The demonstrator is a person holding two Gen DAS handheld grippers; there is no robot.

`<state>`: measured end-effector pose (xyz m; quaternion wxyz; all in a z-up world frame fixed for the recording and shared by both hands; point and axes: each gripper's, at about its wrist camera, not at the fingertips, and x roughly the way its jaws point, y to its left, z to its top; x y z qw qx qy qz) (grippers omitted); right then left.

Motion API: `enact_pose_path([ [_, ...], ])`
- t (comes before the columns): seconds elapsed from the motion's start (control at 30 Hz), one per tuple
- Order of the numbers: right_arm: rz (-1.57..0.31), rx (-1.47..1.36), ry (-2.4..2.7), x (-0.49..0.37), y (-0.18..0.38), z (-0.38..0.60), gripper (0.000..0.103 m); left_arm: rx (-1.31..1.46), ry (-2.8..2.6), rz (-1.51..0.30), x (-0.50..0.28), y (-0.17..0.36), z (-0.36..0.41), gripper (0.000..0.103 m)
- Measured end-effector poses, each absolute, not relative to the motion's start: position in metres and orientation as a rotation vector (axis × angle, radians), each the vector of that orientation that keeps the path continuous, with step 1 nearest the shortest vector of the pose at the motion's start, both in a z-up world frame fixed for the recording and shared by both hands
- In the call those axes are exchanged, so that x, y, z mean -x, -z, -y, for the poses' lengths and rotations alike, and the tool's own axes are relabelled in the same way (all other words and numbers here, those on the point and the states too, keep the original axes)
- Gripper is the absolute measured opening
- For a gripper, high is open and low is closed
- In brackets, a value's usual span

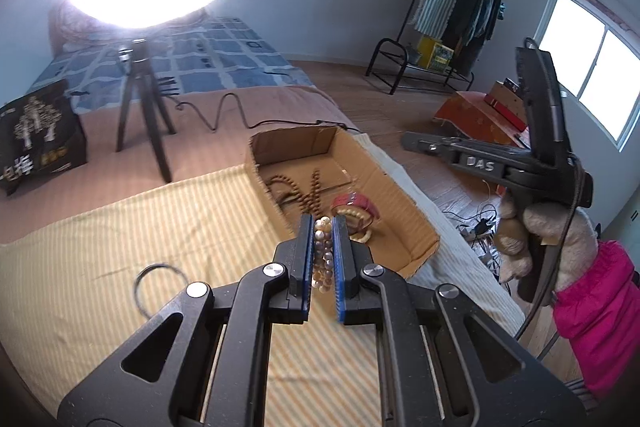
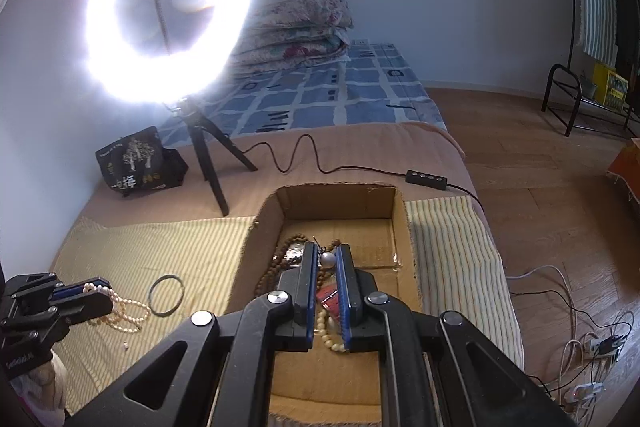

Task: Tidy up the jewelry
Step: 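Carry the pearl strand and earring into the box and open both tools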

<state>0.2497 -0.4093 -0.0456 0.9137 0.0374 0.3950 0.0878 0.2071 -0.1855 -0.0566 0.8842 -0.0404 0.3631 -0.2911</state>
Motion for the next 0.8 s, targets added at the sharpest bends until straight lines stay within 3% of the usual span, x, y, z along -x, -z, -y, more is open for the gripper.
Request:
enact_pose_path([
  [0.67,-0.87,-0.134,-0.188,-0.282,0.084,0.43,0.009,0.035,0.654,-0.803,-0.227,0.088,0.245,0.007],
  [0.7,-0.87,-0.133,-0.187,-0.282,0.085,0.429,0.011,0.027,0.652,-0.804,-0.227,0.088,0.247,0.007],
  [0.77,-0.866,-0.134,-0.18,-0.282,0.085,0.43,0.025,0.021,0.656,-0.8,-0.227,0.089,0.248,0.007],
  [0.8,-0.865,-0.139,-0.182,-0.281,0.085,0.43,0.026,0.02,0.66,-0.797,-0.226,0.088,0.249,0.007],
])
